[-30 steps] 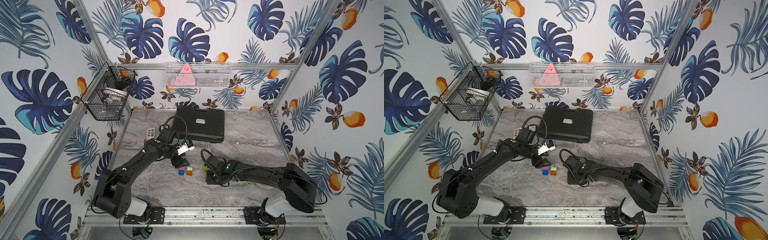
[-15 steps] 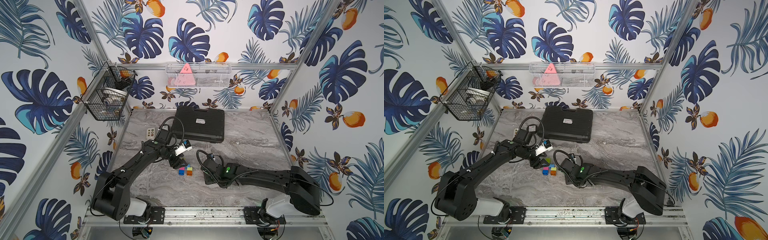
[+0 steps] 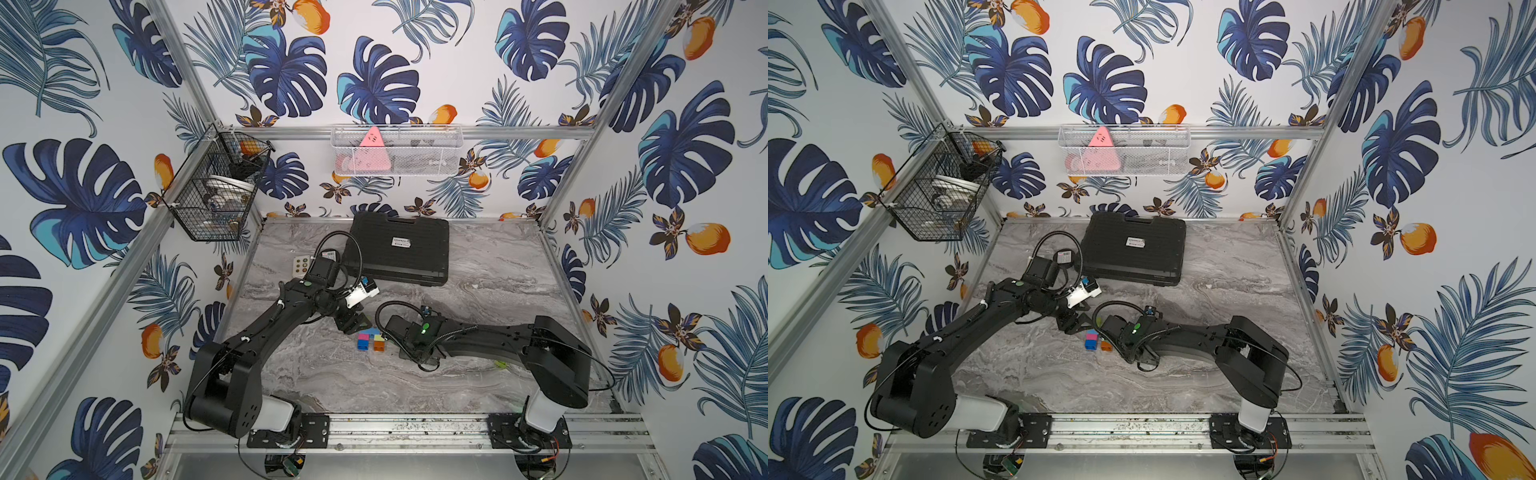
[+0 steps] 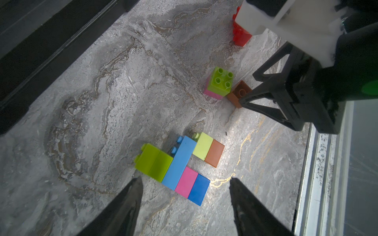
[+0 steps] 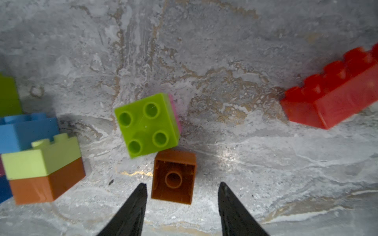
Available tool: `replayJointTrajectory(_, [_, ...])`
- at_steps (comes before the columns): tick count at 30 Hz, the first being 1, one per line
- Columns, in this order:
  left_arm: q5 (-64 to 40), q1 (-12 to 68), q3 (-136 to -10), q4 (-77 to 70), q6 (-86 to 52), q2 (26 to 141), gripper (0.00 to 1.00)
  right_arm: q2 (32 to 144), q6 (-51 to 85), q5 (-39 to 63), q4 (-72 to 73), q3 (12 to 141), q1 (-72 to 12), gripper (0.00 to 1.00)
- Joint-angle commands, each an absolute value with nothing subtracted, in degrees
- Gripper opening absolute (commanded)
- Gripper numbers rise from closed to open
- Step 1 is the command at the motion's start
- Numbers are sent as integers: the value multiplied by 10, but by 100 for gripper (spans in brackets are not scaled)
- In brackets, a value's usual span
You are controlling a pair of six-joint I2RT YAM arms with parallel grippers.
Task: Assemble the letter h with lego
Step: Pick up the lego brick from the center of the board, then place the lego brick at the center of the board.
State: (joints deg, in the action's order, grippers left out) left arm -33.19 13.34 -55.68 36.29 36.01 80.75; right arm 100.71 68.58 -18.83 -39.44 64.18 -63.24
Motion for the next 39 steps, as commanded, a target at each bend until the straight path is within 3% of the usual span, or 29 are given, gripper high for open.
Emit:
replayJointTrajectory(1, [-344, 130, -554, 355, 360, 804, 73, 1008, 706, -193, -383, 633, -625, 57])
replayJointTrajectory(15, [-363, 125, -551, 356, 362, 801, 73, 998, 644, -163, -331, 599, -596, 35])
replayJointTrajectory(22, [-390, 124, -584, 411, 386, 783, 73, 903, 583, -116, -299, 559, -600, 34])
replayJointTrajectory(28, [-492, 124, -625, 509, 464, 747, 75, 787, 574, 48, -89, 500, -589, 36])
replayJointTrajectory(34, [-555, 124, -606, 509, 491, 721, 99, 773, 658, 190, 94, 492, -551, 36])
replayJointTrajectory(39, [-599, 124, -586, 480, 481, 719, 99, 801, 754, 261, 238, 472, -532, 35])
